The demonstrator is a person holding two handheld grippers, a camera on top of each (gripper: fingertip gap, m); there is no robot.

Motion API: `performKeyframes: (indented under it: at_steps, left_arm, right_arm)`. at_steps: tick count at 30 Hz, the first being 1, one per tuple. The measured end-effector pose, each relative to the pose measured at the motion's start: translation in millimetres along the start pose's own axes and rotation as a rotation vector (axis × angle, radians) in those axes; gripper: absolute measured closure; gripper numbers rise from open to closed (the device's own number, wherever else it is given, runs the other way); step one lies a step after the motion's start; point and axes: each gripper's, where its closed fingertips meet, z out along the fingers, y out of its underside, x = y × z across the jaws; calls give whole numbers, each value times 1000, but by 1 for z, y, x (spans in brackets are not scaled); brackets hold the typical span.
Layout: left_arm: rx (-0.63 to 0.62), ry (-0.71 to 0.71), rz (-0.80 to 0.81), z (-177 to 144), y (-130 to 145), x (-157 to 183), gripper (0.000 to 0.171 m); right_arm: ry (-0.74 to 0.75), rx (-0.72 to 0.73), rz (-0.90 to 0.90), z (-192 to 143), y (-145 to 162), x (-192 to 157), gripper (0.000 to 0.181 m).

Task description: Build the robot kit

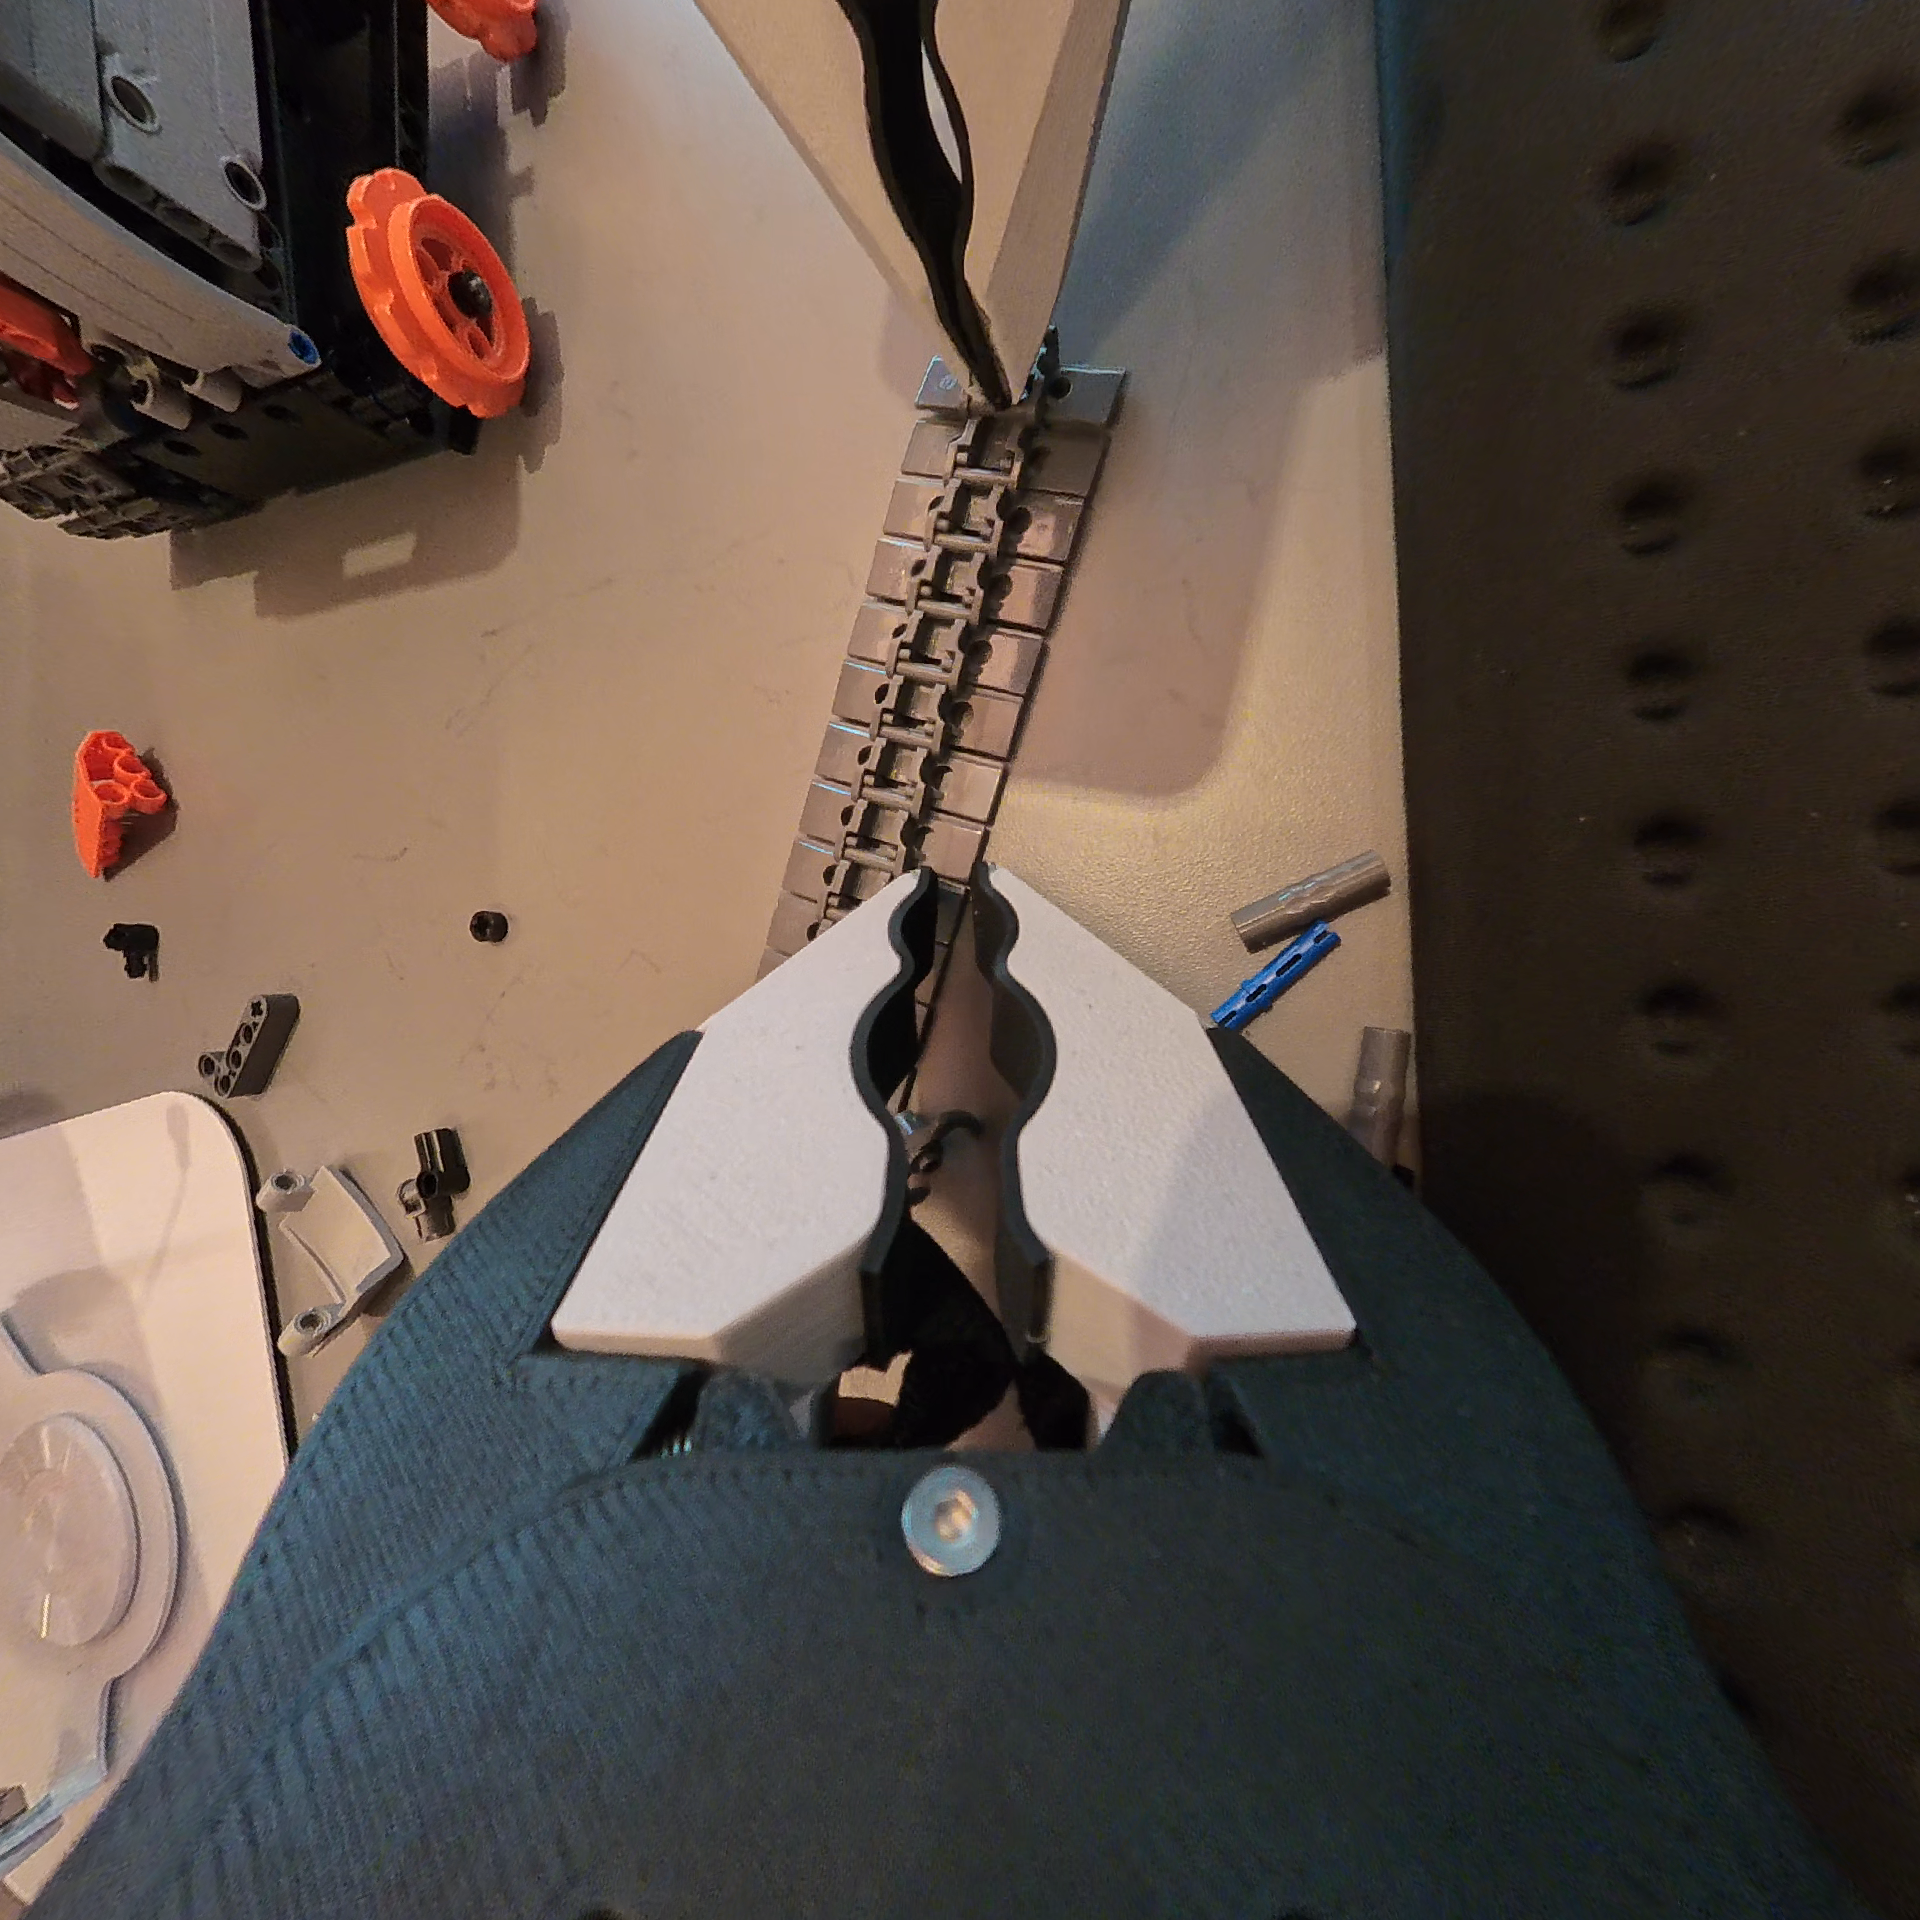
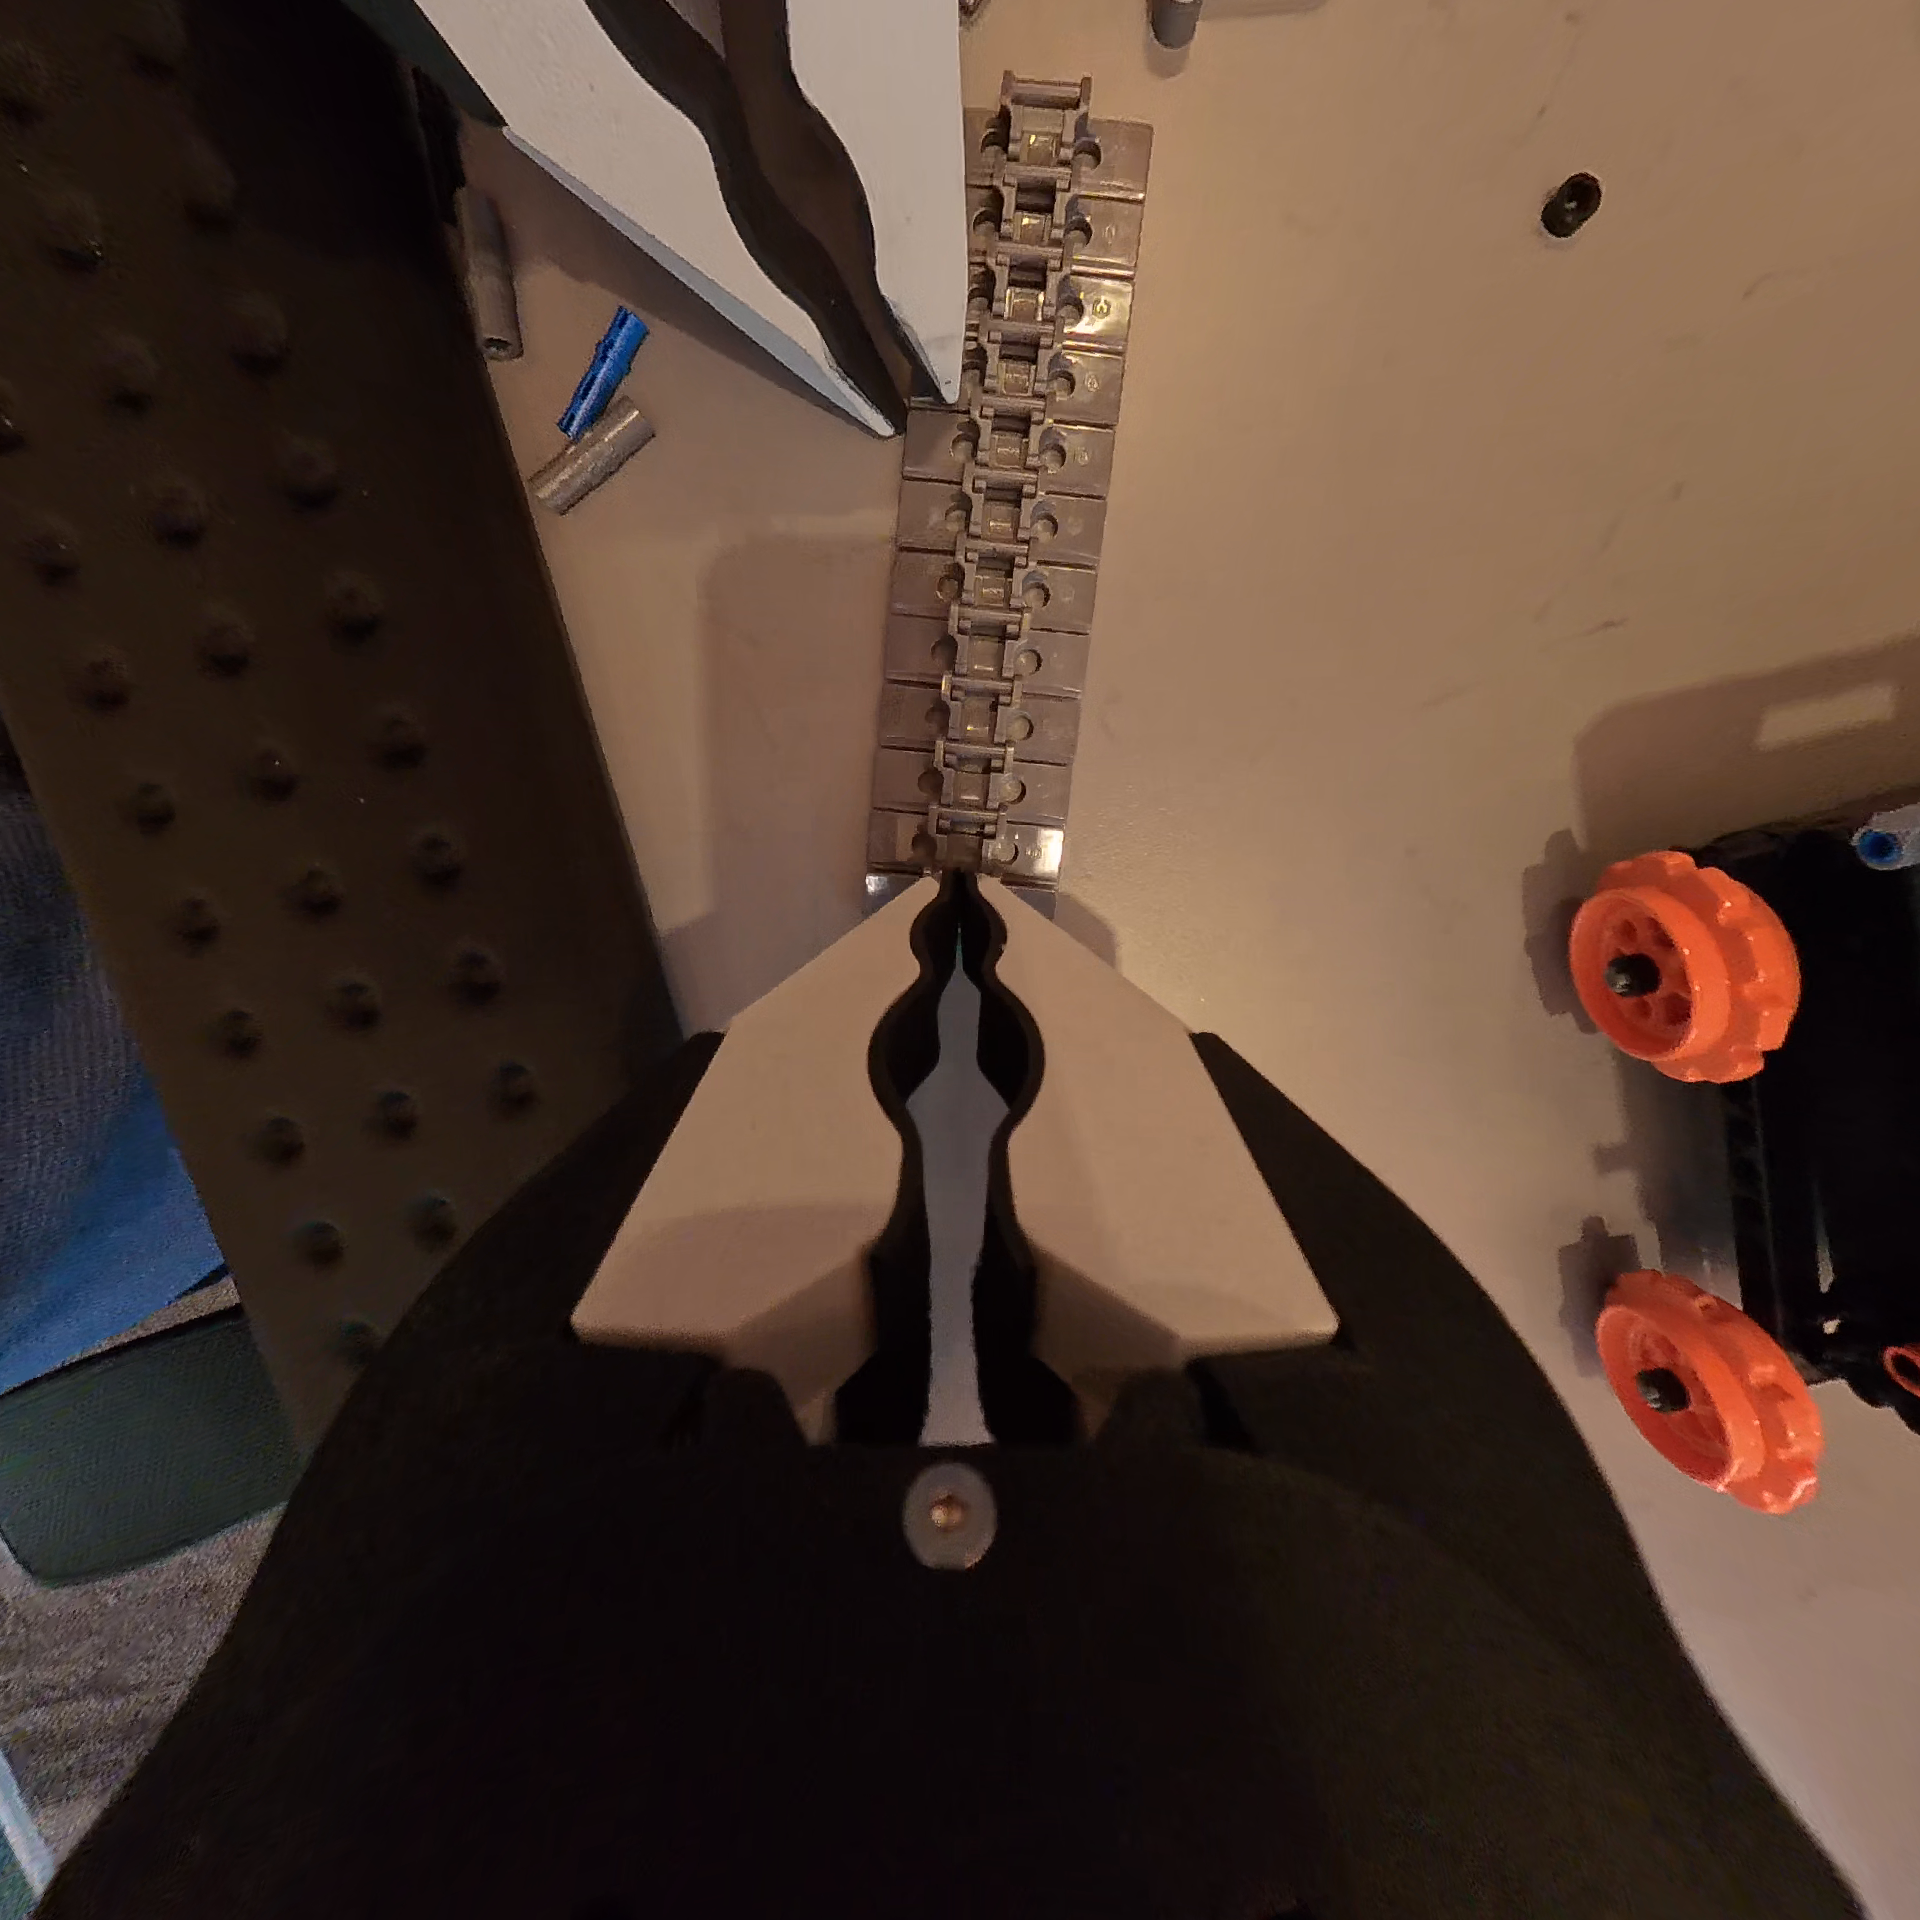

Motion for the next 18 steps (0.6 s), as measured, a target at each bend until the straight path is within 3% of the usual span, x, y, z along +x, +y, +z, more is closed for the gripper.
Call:
performKeyframes:
  at_steps: [18]
  left_arm:
    - [1,5,4,-2,1,1,161]
  right_arm:
    - [-63,-296,-95,2,3,1,181]
